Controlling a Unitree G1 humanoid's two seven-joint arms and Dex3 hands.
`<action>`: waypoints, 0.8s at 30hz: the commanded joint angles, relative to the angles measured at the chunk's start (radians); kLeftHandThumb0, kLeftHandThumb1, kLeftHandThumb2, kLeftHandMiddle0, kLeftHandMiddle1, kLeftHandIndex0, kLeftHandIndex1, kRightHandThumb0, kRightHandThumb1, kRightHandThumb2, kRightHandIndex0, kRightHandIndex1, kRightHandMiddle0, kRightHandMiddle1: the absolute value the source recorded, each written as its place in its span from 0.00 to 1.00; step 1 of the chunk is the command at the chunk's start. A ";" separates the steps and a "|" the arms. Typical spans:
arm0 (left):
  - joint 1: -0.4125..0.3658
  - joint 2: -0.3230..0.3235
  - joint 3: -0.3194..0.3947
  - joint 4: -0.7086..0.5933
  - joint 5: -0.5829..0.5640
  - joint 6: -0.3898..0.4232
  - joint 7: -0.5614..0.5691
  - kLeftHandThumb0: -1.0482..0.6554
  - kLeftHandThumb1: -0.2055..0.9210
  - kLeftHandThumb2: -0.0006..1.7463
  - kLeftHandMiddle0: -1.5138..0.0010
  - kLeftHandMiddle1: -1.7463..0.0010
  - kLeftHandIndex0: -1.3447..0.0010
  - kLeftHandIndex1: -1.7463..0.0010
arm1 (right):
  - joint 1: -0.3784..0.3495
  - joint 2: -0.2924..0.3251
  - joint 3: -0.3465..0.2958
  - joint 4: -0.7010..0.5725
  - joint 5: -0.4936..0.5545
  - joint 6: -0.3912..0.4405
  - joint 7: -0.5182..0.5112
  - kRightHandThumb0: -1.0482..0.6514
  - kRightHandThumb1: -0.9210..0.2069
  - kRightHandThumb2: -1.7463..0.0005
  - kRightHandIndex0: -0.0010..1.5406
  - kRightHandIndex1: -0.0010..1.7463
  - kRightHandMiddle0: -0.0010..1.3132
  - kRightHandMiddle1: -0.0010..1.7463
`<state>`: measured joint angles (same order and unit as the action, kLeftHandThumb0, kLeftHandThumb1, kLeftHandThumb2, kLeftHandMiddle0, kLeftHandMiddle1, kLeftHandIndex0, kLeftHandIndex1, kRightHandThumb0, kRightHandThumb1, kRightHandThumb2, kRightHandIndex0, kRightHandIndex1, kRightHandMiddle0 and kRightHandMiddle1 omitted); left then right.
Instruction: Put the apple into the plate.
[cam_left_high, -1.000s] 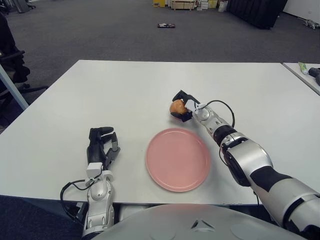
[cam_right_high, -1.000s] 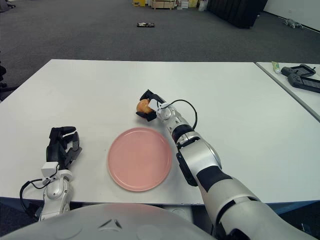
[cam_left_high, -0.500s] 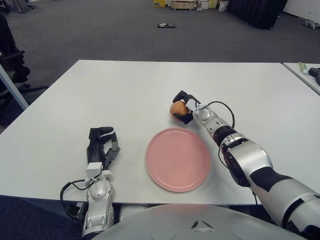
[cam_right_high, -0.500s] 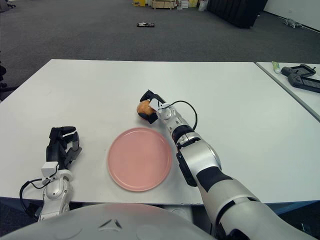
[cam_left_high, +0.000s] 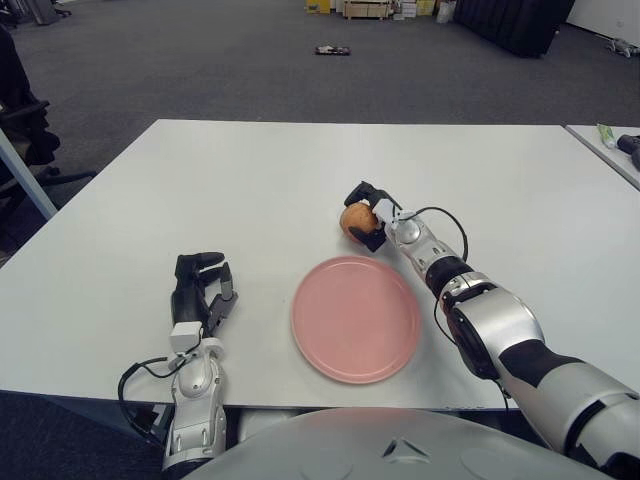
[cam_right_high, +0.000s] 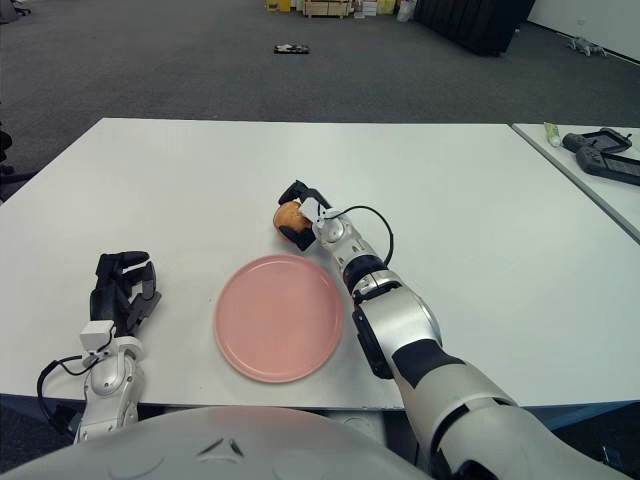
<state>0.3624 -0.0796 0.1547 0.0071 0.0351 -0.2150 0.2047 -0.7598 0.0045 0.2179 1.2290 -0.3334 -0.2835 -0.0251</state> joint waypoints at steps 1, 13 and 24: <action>0.006 0.001 0.002 0.028 -0.005 0.041 -0.003 0.41 0.99 0.31 0.76 0.12 0.85 0.00 | -0.004 -0.007 -0.018 -0.058 0.023 -0.043 -0.012 0.61 0.82 0.03 0.55 1.00 0.48 1.00; -0.004 0.005 0.001 0.021 0.009 0.060 0.005 0.41 0.99 0.31 0.76 0.11 0.85 0.00 | 0.154 -0.062 -0.010 -0.475 0.035 -0.085 0.057 0.61 0.82 0.04 0.56 0.98 0.48 1.00; -0.011 0.007 0.003 0.026 0.009 0.056 0.001 0.41 0.98 0.32 0.75 0.11 0.85 0.00 | 0.339 -0.106 -0.017 -0.903 0.076 -0.066 0.164 0.61 0.84 0.03 0.58 0.96 0.49 1.00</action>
<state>0.3514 -0.0761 0.1542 0.0012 0.0467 -0.1987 0.2056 -0.4644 -0.0694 0.2173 0.4655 -0.2981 -0.3380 0.1094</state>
